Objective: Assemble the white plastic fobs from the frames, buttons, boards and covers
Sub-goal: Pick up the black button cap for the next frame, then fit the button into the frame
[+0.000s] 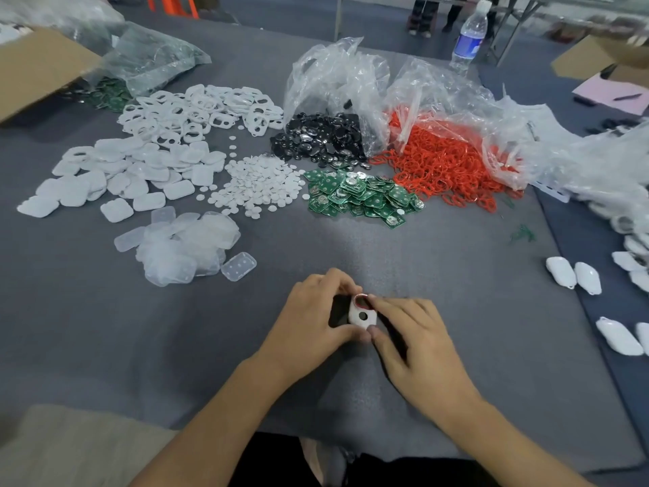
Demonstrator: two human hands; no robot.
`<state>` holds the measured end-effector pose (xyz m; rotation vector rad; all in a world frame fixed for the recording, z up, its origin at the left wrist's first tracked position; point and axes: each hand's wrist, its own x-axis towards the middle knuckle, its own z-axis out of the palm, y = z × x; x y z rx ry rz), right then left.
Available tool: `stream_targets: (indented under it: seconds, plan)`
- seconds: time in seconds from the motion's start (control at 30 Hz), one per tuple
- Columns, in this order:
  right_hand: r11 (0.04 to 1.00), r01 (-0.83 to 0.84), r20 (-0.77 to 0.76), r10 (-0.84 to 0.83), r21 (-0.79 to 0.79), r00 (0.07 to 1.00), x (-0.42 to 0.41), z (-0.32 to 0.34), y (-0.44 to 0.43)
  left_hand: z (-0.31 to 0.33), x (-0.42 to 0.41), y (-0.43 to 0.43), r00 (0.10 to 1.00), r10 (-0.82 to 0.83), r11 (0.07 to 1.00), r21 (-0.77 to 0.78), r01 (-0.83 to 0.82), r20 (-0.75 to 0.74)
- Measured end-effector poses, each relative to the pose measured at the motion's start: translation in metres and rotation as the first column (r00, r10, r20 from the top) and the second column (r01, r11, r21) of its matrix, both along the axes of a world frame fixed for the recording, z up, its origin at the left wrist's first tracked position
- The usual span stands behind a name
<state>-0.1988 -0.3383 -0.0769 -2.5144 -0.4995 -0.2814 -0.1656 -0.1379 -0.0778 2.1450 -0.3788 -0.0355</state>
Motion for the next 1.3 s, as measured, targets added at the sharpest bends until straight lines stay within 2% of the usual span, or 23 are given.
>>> stream_targets:
  seconds: [0.13, 0.2, 0.3, 0.4, 0.53, 0.7, 0.83, 0.97, 1.03, 1.13, 1.2, 1.3]
  plan:
    - [0.997, 0.031, -0.045, -0.028, 0.069, 0.999, -0.003, 0.001, -0.003, 0.001, -0.003, 0.003, 0.998, -0.030, 0.982, -0.189, 0.018, -0.060]
    - [0.998, -0.014, -0.039, 0.016, 0.061, 0.999, -0.001, 0.002, -0.003, 0.001, -0.004, 0.004, 0.997, -0.043, 0.974, -0.226, 0.027, -0.067]
    - [0.995, -0.064, 0.033, 0.061, 0.080, 0.998, 0.000, -0.001, -0.001, 0.001, -0.005, 0.002, 0.994, -0.086, 0.977, -0.201, 0.071, -0.069]
    - [0.966, 0.037, -0.051, -0.025, 0.255, 0.998, -0.002, 0.001, -0.002, -0.001, -0.003, -0.002, 0.993, -0.097, 0.987, -0.138, 0.087, -0.065]
    - [0.986, -0.078, -0.006, 0.080, 0.149, 0.997, -0.004, 0.001, 0.000, -0.001, -0.001, -0.003, 0.994, -0.101, 0.993, -0.057, 0.099, -0.038]
    - [0.986, -0.013, -0.018, 0.017, 0.163, 1.000, -0.005, 0.002, -0.001, -0.003, -0.002, -0.002, 0.995, -0.100, 0.995, 0.027, 0.099, 0.013]
    - [0.985, 0.019, -0.022, -0.015, 0.173, 1.000, -0.005, 0.004, 0.000, -0.003, -0.001, -0.003, 0.997, -0.081, 0.997, -0.018, 0.082, 0.006]
    - [0.978, 0.058, -0.013, -0.057, 0.200, 0.998, -0.006, 0.005, 0.000, -0.002, -0.001, -0.005, 0.999, 0.000, 0.997, -0.077, 0.004, 0.044]
    - [0.960, 0.118, -0.012, -0.119, 0.253, 0.993, -0.002, 0.007, 0.006, 0.000, 0.002, -0.007, 0.990, 0.103, 0.985, -0.146, -0.089, 0.093]
    - [0.916, 0.176, -0.024, -0.180, 0.360, 0.983, 0.019, 0.018, 0.020, 0.007, 0.013, -0.013, 0.951, 0.298, 0.928, -0.258, -0.268, 0.084]
    - [0.895, 0.202, -0.081, -0.185, 0.399, 0.979, 0.045, 0.029, 0.035, 0.018, 0.029, -0.015, 0.924, 0.368, 0.907, -0.258, -0.332, 0.106]
    - [0.898, 0.251, -0.132, -0.217, 0.362, 0.967, 0.091, 0.045, 0.058, 0.036, 0.063, -0.015, 0.902, 0.408, 0.899, -0.234, -0.370, 0.141]
